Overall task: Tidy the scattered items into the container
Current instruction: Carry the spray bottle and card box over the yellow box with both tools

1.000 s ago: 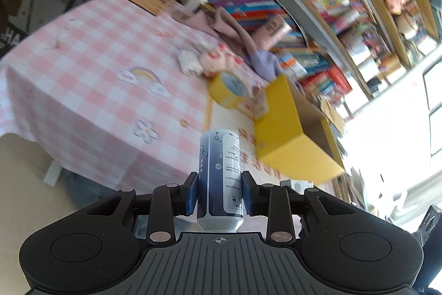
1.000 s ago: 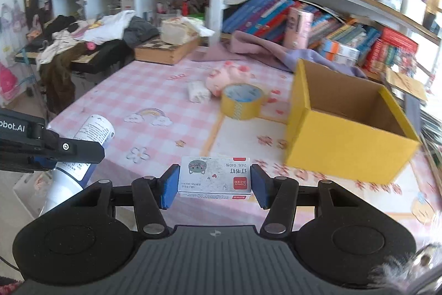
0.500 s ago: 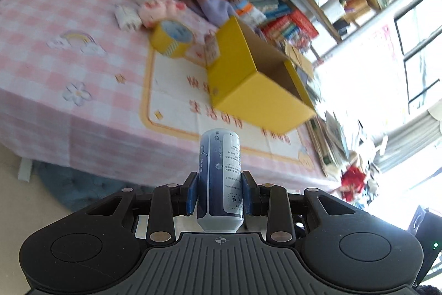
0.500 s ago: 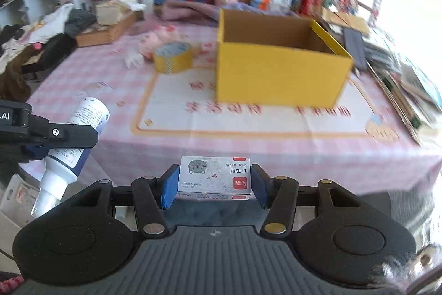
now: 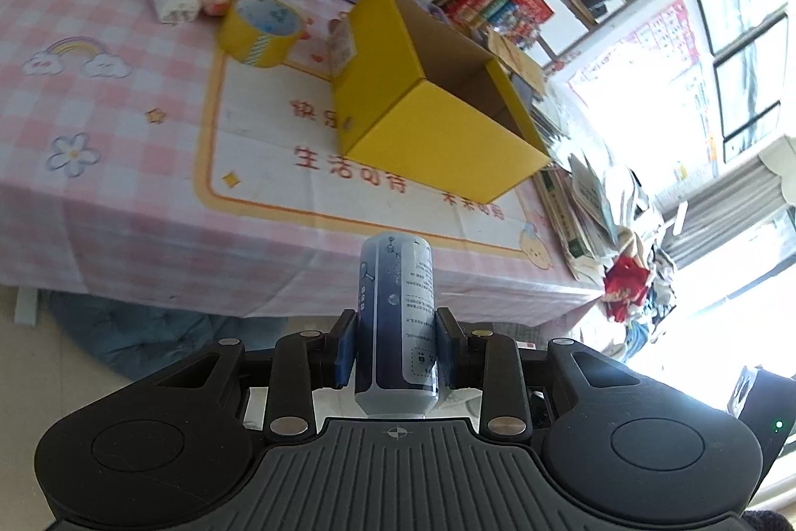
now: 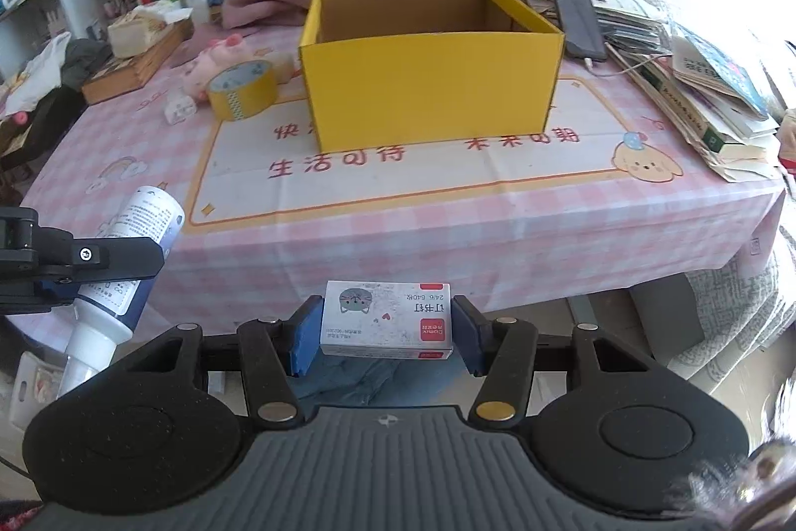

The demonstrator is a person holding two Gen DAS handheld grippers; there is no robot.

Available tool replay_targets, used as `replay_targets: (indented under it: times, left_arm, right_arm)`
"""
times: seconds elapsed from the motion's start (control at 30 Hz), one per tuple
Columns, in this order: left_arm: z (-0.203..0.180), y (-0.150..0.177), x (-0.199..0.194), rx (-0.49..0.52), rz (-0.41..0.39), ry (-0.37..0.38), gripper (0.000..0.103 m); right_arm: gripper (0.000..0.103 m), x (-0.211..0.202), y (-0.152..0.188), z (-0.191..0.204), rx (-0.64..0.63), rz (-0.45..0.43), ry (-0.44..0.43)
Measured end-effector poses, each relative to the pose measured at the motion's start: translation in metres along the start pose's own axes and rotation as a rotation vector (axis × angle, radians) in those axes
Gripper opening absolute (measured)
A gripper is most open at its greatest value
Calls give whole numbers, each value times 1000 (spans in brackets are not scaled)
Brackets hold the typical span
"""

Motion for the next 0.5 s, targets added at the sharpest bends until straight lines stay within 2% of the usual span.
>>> replay_targets:
  times: [0.27,0.5]
  left_arm:
    - [-24,-11,23,60,39,42,31]
    - [-38,-22,50,123,86,45,31]
  right_arm:
    - [52,1,-11,-20,47,-12,27]
    - [52,17,-21,-41,126,-6,35]
Point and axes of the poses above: each gripper's, at about its wrist camera, not at the fingertips, and x roughly the way its jaws point, z to its left, y to its underside, the point moved 5 cm from there along x, roughly the way its jaws point, and after that the axes turned 2 degrees about -z, right-handed, at the moved point
